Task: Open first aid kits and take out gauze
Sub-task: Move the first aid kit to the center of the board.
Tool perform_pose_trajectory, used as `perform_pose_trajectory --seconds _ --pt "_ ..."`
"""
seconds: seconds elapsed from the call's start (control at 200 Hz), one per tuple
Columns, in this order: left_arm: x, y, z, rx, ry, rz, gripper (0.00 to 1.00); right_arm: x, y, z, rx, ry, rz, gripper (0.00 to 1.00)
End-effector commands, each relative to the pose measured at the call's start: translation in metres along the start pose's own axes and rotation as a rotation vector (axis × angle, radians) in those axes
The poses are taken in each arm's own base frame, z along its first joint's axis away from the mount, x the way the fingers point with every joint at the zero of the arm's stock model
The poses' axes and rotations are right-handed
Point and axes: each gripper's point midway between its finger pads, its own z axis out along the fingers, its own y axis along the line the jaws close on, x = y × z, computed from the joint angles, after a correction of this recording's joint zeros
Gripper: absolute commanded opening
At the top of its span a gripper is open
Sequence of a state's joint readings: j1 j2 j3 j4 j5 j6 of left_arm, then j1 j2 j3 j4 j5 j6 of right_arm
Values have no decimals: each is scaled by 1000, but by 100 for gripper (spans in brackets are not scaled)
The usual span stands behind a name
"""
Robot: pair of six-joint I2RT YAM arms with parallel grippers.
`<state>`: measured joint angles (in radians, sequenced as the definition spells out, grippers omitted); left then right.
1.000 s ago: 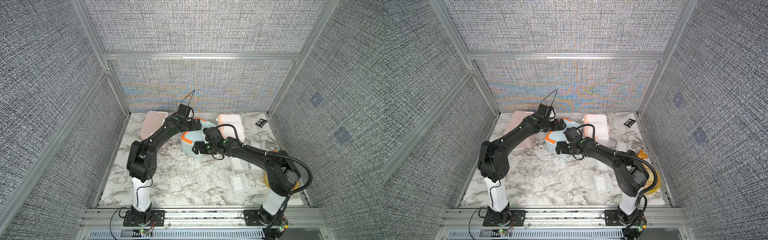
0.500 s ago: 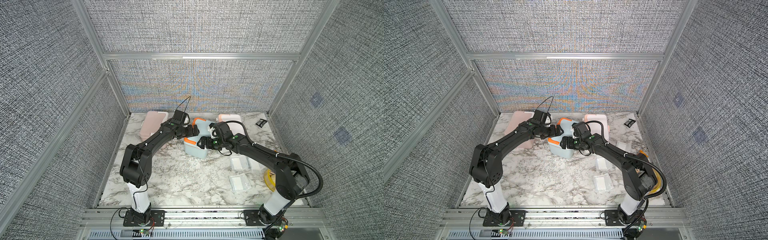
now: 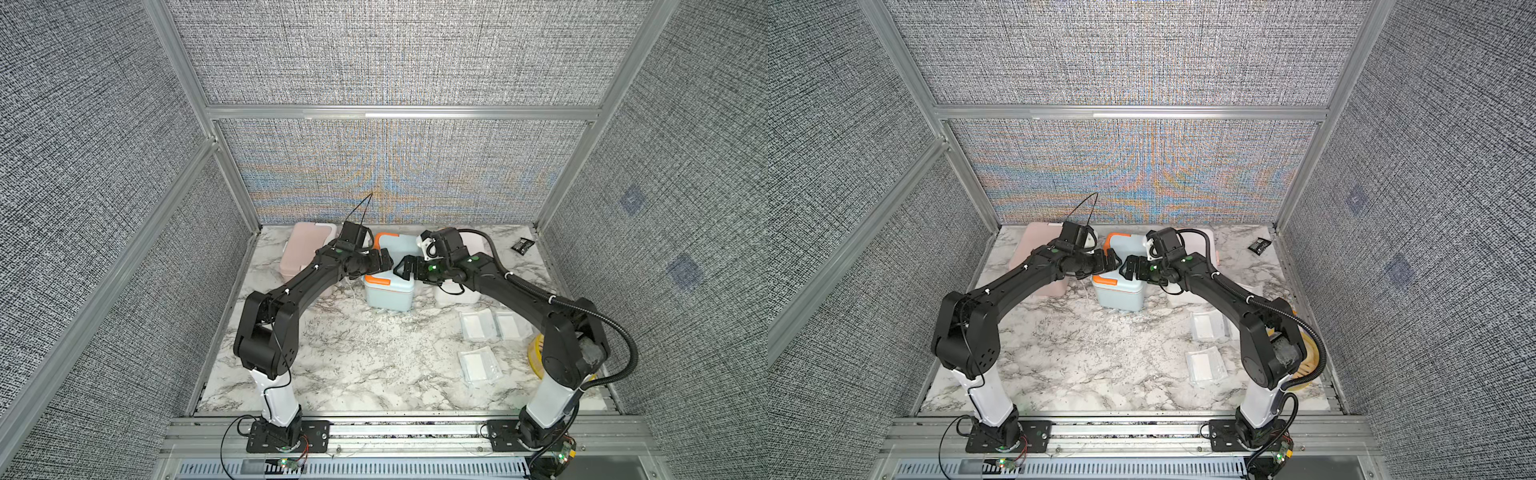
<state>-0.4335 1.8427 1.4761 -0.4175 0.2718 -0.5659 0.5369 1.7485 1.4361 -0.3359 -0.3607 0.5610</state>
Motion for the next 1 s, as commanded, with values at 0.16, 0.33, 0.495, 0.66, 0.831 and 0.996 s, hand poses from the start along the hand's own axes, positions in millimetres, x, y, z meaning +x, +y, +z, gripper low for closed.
perform_pose_trajectory --seconds 0.16,0.33,0.495,0.66,0.831,0.996 --pt "-29 8 -43 -15 -57 70 100 -3 30 -58 -94 -30 -71 99" --pt "-78 53 -86 -179 -178 61 100 11 54 -87 -178 -48 -109 99" --pt "-124 105 -103 -318 -193 28 99 31 63 -99 -216 -23 -133 99" --pt "-165 159 -105 -428 -185 -32 99 47 60 -107 -216 -11 -149 99" --pt "-191 200 -108 -534 -194 -44 99 59 54 -111 -211 -1 -149 99" --pt "-199 227 -100 -566 -203 -51 99 66 52 -110 -218 2 -135 99"
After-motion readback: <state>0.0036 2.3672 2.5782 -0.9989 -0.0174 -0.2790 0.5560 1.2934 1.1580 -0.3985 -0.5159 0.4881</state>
